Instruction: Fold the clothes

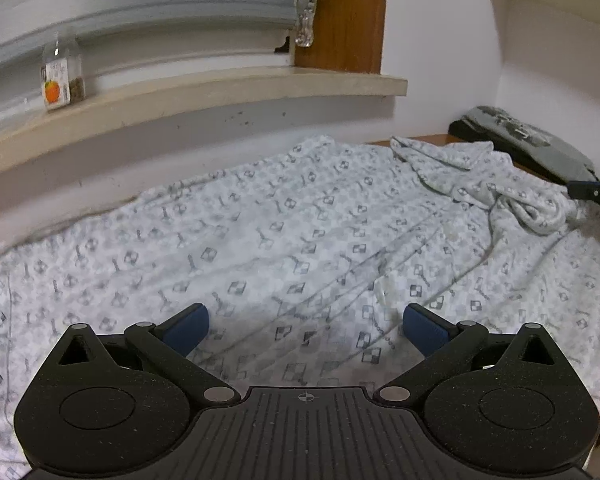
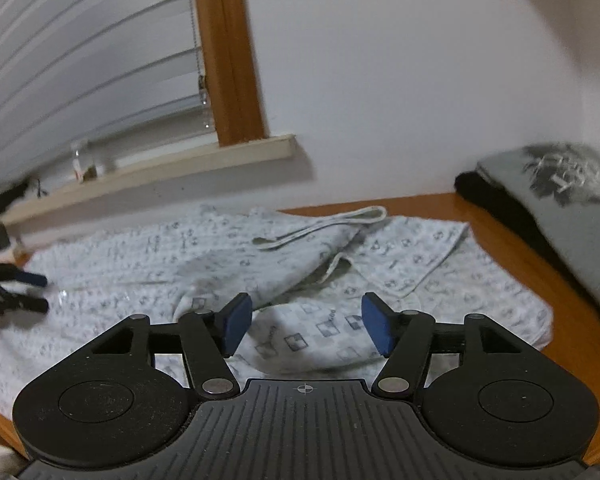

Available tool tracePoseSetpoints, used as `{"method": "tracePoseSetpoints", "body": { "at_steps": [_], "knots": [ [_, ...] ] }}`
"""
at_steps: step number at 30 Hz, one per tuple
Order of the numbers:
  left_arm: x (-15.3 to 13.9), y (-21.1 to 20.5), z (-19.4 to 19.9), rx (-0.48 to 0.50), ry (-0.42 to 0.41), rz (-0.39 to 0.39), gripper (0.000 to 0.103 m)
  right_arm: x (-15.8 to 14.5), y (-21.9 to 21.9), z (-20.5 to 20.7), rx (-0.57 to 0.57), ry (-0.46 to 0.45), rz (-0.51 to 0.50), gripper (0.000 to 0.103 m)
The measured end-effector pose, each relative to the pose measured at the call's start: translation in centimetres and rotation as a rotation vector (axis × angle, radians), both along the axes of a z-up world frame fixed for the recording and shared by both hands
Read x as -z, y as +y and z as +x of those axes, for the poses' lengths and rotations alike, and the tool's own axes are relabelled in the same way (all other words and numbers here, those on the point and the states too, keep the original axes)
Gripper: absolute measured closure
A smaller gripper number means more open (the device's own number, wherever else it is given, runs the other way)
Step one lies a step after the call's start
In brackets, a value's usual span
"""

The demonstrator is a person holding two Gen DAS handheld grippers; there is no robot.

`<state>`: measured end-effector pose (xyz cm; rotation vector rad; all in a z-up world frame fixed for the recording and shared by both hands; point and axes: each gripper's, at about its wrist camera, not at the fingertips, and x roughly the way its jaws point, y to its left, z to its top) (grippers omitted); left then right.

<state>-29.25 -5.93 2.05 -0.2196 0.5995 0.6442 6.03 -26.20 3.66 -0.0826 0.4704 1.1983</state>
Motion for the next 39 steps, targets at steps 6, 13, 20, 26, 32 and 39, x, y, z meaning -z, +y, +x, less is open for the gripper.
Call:
{"method": "tracePoseSetpoints", "body": {
  "at_steps": [6,13,20,26,32,39],
  "knots": [
    [-3.3,-1.0,5.5,0.078,-0.017,0.047,0.006,0.1,2.0,-1.4,0.013,-0.192,-0.085,0.042],
    [-5.9,-2.1,18.1,0.265,-0.029,0.101,0.043,1.0,2.2,0.3,0.017,-0.143,-0.061,0.036],
    [-3.0,-2.5,28.5,0.366,0.124,0.157,0.04,1.7,1.5,1.7,0.065,-0.088,-0.014,0.033],
    [-1.0,-1.7,31.0,0.377,0.184,0.189,0.068,2.2,1.2,1.3,0.039,-0.08,-0.01,0.028],
    [-3.5,-0.3,28.9,0.344,0.103,0.154,0.098,1.9,0.9,1.2,0.052,-0.089,0.012,0.028],
    [-9.7,-0.5,20.3,0.33,-0.05,0.192,0.098,-0.3,-0.3,2.3,0.126,-0.089,0.086,0.028]
  ]
}}
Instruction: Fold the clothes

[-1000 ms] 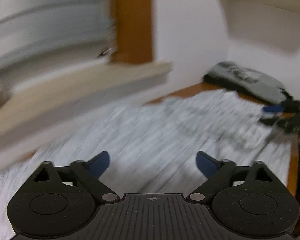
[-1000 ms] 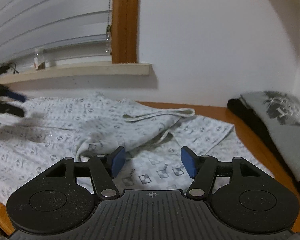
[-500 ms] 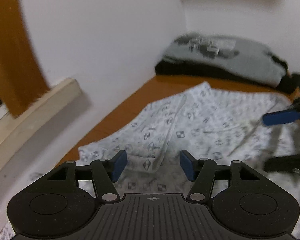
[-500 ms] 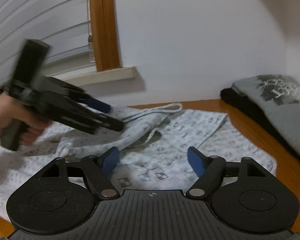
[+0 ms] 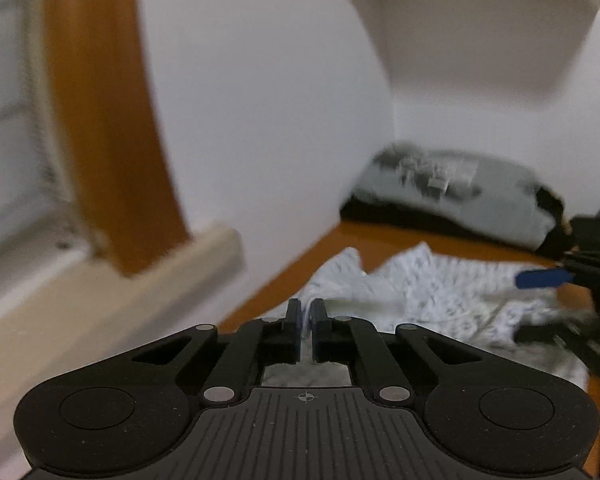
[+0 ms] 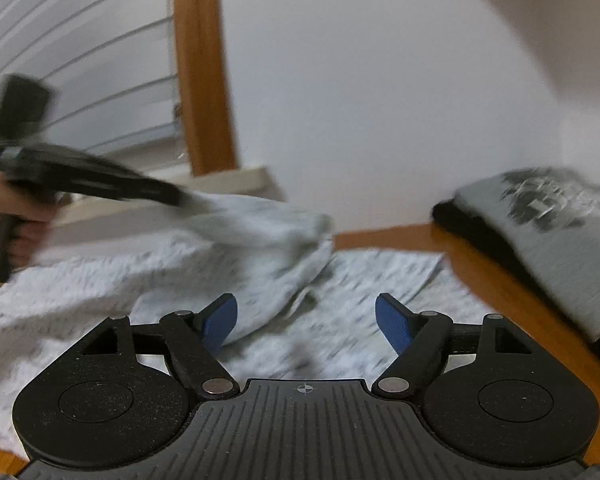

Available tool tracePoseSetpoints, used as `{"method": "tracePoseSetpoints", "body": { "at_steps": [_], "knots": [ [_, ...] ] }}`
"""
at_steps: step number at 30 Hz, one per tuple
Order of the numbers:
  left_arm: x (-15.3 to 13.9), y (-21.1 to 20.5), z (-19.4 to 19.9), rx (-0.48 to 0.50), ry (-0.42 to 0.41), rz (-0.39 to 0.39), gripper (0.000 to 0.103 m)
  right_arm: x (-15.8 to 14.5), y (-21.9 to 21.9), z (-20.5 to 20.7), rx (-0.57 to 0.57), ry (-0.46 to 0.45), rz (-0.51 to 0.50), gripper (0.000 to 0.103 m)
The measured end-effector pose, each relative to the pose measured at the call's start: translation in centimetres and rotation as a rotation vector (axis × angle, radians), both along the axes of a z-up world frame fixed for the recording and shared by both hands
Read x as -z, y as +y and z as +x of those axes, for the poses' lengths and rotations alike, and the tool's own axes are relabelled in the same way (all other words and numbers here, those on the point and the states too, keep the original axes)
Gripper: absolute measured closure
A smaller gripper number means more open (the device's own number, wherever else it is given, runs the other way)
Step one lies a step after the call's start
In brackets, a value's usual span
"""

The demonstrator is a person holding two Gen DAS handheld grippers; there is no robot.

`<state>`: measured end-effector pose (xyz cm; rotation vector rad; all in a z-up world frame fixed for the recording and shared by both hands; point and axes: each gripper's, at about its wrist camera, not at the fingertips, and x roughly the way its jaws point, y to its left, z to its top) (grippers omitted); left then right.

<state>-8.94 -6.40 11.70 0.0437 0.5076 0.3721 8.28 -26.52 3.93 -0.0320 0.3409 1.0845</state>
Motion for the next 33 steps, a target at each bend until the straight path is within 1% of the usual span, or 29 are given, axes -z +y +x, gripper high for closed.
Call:
{"method": "tracePoseSetpoints", "body": {
  "at_steps": [2,7,11,13,16,18,19,20,21,22,23,25,28,29,31,33],
  "knots": [
    [-1.5,0.1,-3.6,-0.016,-0.038,-0.006,0.098,-0.5,-0.2,0.8,0.033,0.01,0.015,0.028],
    [-2.7,0.8,-12.8,-0.101,-0.068,-0.001,0.098,-0.7,0.4,2.5,0.037,0.071,0.027,0.028],
    [-1.2,2.3,-16.5,-0.172,-0.025,-0.045,0.098,-0.1,1.7,2.2,0.017,0.093,0.012,0.028],
    [-0.3,3.1,-18.2,-0.208,-0.001,-0.07,0.098,0.0,2.6,1.4,0.003,0.065,-0.023,0.028],
    [1.8,3.9,-19.3,-0.258,0.04,-0.105,0.097,0.4,4.0,-0.1,-0.021,-0.016,-0.093,0.028],
    [2.9,4.1,-20.3,-0.296,0.044,-0.121,0.092,0.8,4.6,-0.7,-0.034,-0.045,-0.124,0.028],
    [3.3,4.0,-20.8,-0.304,0.043,-0.131,0.087,1.1,4.7,-0.8,-0.039,-0.05,-0.134,0.028],
    [3.7,3.9,-21.3,-0.307,0.041,-0.141,0.084,1.1,4.8,-0.8,-0.04,-0.051,-0.132,0.028],
    [4.1,3.7,-21.7,-0.311,0.039,-0.151,0.083,1.1,4.8,-0.6,-0.039,-0.042,-0.127,0.028],
    [4.5,3.5,-22.1,-0.312,0.036,-0.165,0.078,1.2,4.8,-0.3,-0.041,-0.023,-0.128,0.028],
    [4.9,3.3,-22.3,-0.312,0.032,-0.181,0.069,1.3,4.9,0.0,-0.043,-0.002,-0.128,0.028],
    [5.7,2.6,-22.9,-0.317,0.024,-0.2,0.057,1.4,5.0,0.4,-0.046,0.032,-0.127,0.028],
    [6.9,1.7,-23.8,-0.32,-0.001,-0.256,0.049,1.5,5.1,0.3,-0.041,0.026,-0.137,0.028],
    [7.2,1.4,-24.1,-0.322,-0.007,-0.273,0.043,1.5,5.2,0.1,-0.041,0.018,-0.14,0.028],
    [8.0,0.8,-24.5,-0.327,-0.01,-0.3,0.04,1.5,5.2,-0.1,-0.039,0.004,-0.144,0.028],
    [8.9,0.6,-24.6,-0.317,-0.006,-0.337,0.042,1.5,5.2,-0.3,-0.035,-0.009,-0.143,0.027]
  ]
}}
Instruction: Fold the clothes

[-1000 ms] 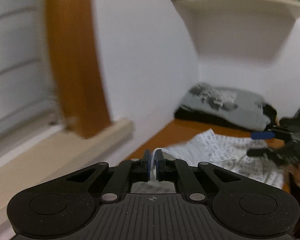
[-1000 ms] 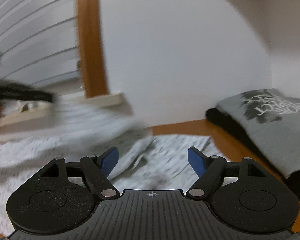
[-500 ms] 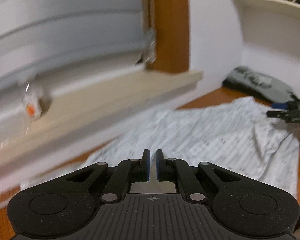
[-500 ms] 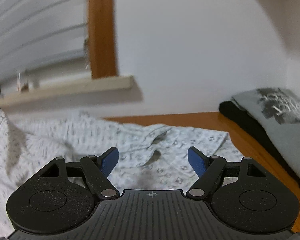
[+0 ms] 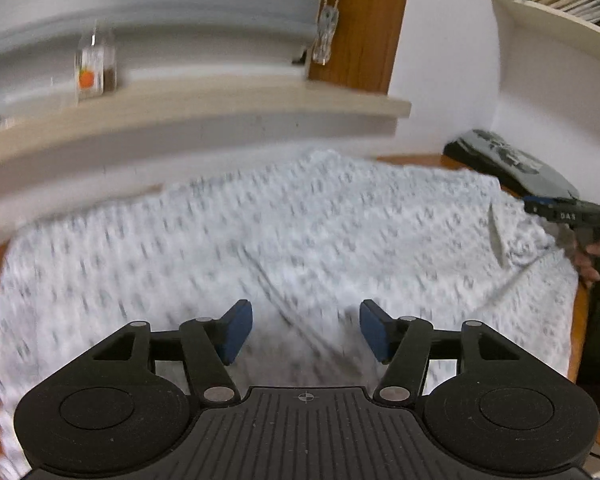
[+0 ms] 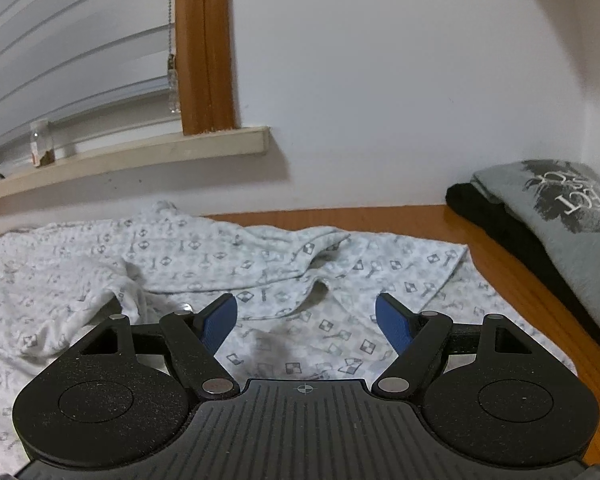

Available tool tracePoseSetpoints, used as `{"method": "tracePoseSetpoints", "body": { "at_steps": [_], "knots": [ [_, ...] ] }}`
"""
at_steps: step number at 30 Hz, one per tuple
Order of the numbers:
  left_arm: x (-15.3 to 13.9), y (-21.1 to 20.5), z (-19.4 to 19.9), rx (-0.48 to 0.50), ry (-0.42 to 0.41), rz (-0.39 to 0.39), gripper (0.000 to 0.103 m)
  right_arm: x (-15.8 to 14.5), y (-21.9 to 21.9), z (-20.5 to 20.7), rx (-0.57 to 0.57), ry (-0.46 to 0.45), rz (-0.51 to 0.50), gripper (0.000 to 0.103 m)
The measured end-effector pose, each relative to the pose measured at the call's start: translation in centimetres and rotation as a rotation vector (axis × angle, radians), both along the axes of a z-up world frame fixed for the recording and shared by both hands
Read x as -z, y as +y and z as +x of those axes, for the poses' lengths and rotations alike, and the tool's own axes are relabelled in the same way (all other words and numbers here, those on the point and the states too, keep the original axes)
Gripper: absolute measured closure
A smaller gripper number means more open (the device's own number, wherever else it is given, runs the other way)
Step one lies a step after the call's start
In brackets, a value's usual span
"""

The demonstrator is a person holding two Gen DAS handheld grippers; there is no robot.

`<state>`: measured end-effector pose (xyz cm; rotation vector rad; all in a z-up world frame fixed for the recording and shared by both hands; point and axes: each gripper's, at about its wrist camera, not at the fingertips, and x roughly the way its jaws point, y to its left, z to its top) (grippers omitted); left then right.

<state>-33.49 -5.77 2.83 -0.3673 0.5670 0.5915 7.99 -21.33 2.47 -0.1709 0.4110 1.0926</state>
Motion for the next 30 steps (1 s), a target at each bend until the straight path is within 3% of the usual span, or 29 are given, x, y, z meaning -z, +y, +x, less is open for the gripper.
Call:
{"method": "tracePoseSetpoints", "body": {
  "at_steps": [5,6,10,13,14,17,23,30],
  "knots": [
    [0.6,-0.6,0.8,0.024,0.005,0.002,0.053,-0.2,-0.6,0.3,0.029,0.011,0.034,0.028],
    [0.7,-0.7,0.9,0.027,0.008,0.01,0.057,-0.2,-0.8,0.3,0.038,0.013,0.045,0.028],
    [0.3,-1.2,0.8,0.035,0.004,0.052,0.091,-0.2,-1.1,0.4,0.051,0.017,0.058,0.028],
    [-1.0,-2.1,0.4,0.043,-0.02,0.081,0.092,-0.2,-1.1,0.5,0.052,0.024,0.061,0.028],
    [-1.6,-2.3,-0.1,0.039,-0.04,0.086,0.099,-0.2,-1.1,0.6,0.054,0.029,0.065,0.027],
    [-3.9,-2.7,-1.9,0.029,-0.102,0.1,0.099,-0.2,-1.3,0.6,0.058,0.032,0.074,0.028],
    [-6.7,-3.1,-5.6,-0.019,-0.143,0.143,0.099,-0.2,-1.6,0.7,0.067,0.037,0.091,0.027],
    [-8.9,-3.7,-13.8,-0.145,-0.216,0.133,0.099,-0.2,-2.0,0.6,0.077,0.034,0.115,0.027]
  ]
}}
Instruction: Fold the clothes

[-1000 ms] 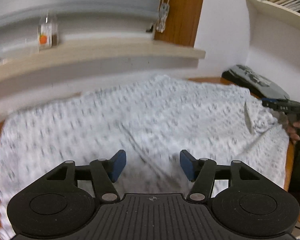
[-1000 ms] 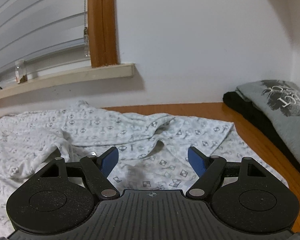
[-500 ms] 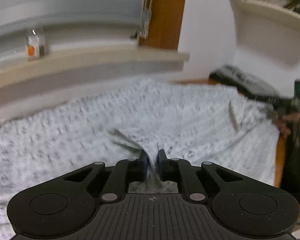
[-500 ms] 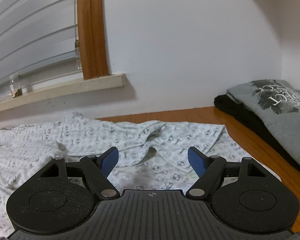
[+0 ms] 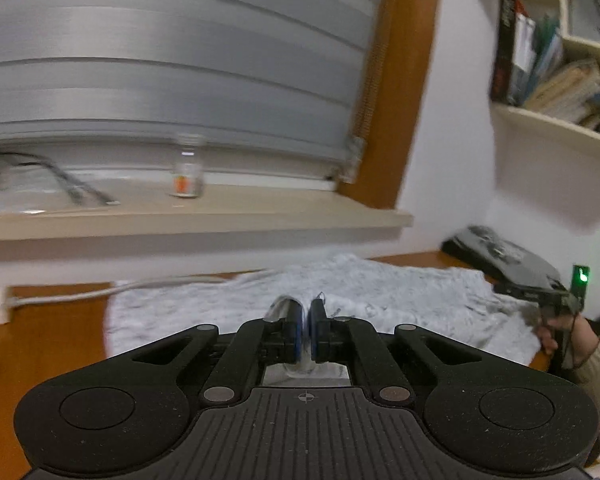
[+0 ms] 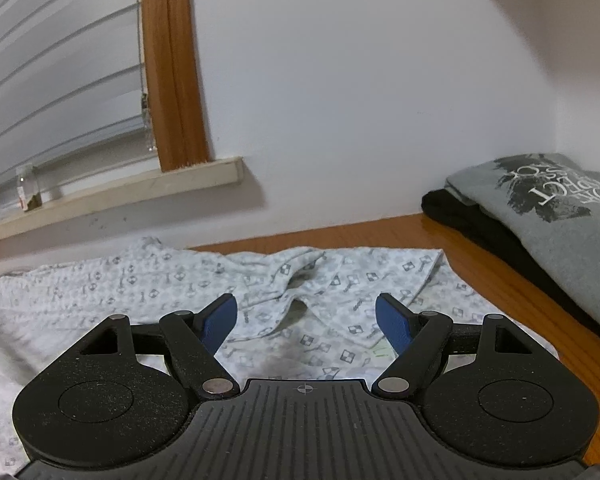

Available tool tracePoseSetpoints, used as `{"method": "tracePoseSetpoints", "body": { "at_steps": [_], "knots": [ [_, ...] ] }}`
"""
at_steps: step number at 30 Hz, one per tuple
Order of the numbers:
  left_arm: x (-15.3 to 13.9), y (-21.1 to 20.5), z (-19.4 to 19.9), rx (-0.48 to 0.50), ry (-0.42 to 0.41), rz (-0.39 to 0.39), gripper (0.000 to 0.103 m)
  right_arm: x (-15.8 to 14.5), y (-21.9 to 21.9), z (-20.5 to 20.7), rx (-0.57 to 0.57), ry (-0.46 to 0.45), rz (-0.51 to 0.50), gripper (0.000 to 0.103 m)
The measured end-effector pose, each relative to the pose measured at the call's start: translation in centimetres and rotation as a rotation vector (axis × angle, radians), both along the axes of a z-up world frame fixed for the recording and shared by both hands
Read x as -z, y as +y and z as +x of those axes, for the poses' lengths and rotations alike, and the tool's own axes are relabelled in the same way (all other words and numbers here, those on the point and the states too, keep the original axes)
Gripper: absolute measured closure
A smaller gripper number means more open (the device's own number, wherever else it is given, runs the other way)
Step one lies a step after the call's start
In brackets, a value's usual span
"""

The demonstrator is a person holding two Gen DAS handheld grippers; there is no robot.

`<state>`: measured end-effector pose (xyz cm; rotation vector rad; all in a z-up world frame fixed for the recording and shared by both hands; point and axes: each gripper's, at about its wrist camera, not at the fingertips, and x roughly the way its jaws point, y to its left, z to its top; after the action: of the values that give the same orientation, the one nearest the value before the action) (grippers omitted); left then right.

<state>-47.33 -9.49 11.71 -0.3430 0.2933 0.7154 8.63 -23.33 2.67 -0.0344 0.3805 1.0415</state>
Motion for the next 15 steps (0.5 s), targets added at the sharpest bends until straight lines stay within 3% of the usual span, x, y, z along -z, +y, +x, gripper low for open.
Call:
{"method": "tracePoseSetpoints", "body": {
  "at_steps": [5,9,13,15],
  "knots": [
    [2.8,-0.6,-3.3,-0.015,0.038,-0.113,0.098,-0.1,-0.8,-0.9,0.01,-0.057,0.036,0.027],
    [5.4,-0.8,-3.9,-0.032,0.083,-0.175,0.094,-0.4,-1.2,-1.7,-0.033,-0.076,-0.005,0.025],
    [6.0,-0.5,-4.5,-0.064,0.096,-0.181,0.094,-0.2,-2.4,-2.5,-0.076,-0.077,-0.058,0.025],
    [5.7,-0.5,-4.5,-0.084,0.119,-0.157,0.084,-0.5,-3.4,-2.7,-0.078,-0.084,-0.063,0.025]
  ]
}}
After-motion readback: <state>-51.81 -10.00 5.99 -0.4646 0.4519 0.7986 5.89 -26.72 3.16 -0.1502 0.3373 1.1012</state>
